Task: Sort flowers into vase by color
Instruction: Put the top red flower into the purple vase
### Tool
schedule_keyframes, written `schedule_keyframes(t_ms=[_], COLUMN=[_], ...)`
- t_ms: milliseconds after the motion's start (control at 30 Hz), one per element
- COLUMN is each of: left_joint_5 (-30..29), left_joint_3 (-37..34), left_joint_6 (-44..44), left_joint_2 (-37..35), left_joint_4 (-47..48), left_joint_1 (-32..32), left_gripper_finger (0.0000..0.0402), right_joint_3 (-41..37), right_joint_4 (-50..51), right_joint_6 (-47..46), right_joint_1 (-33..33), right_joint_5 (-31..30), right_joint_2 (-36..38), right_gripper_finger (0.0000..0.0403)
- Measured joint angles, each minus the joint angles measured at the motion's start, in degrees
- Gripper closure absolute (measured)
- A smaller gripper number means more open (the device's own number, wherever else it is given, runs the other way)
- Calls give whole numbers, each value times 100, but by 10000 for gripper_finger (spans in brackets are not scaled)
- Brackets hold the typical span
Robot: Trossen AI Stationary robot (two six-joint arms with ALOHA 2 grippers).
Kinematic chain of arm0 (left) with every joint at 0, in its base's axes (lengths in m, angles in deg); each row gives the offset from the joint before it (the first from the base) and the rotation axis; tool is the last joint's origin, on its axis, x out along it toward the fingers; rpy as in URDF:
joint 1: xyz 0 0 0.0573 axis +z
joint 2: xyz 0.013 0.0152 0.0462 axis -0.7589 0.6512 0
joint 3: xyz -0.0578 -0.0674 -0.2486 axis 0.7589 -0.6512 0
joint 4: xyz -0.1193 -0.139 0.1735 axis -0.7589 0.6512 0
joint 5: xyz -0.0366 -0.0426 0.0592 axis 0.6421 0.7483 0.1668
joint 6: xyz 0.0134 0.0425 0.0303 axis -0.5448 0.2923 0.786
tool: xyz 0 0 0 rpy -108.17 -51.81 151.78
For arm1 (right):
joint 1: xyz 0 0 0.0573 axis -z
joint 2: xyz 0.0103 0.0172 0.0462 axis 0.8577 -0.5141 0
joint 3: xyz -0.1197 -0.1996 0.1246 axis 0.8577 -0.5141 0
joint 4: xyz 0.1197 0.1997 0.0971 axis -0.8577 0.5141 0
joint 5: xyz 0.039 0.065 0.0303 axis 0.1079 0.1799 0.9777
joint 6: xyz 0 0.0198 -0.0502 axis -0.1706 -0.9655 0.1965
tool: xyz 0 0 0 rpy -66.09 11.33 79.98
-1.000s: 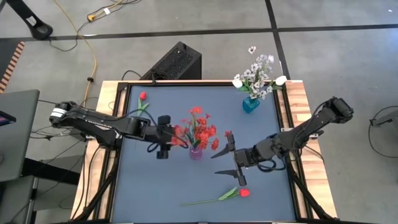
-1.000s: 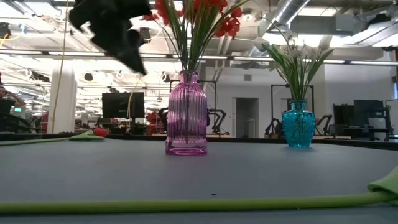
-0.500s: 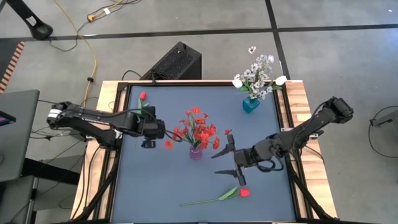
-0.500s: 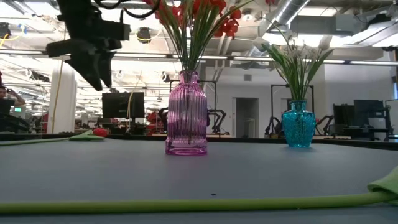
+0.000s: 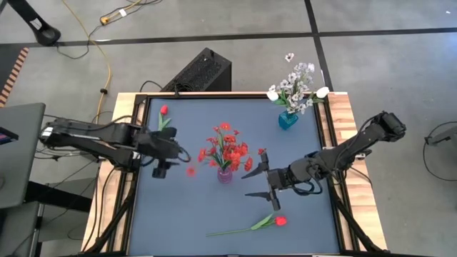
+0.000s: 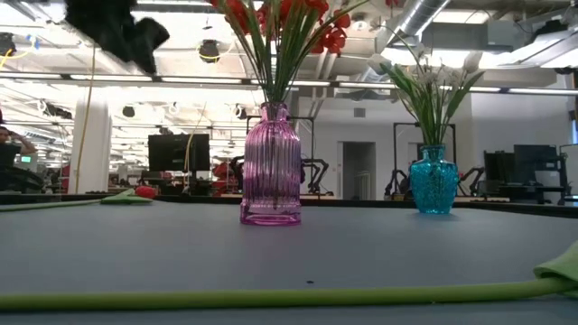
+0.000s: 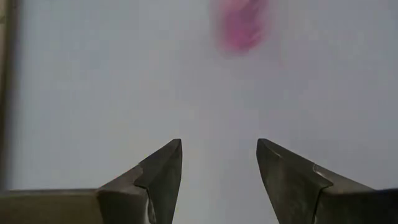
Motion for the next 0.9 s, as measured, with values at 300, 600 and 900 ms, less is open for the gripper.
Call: schedule_keyframes(t_ms=[300,600,900], left_joint_5=[-1085,-1653,-580], left_joint_3=[2,-297,-1069], left_joint_6=[-881,-2082,-1750], left_joint_2=[-749,-727,-36], left_joint_4=[-686,-19,-136], left_joint_1=[52,2395,4574], left_gripper_finger=[205,205,205], right_joint_3=[0,0,0], right_joint_4=[-19,-28,170], right_joint_6=[-24,-40,-343], right_joint_1=[146,146,-81], right_joint_5=[2,2,6], right_joint_2=[0,0,2], right_gripper_finger=[121,121,121])
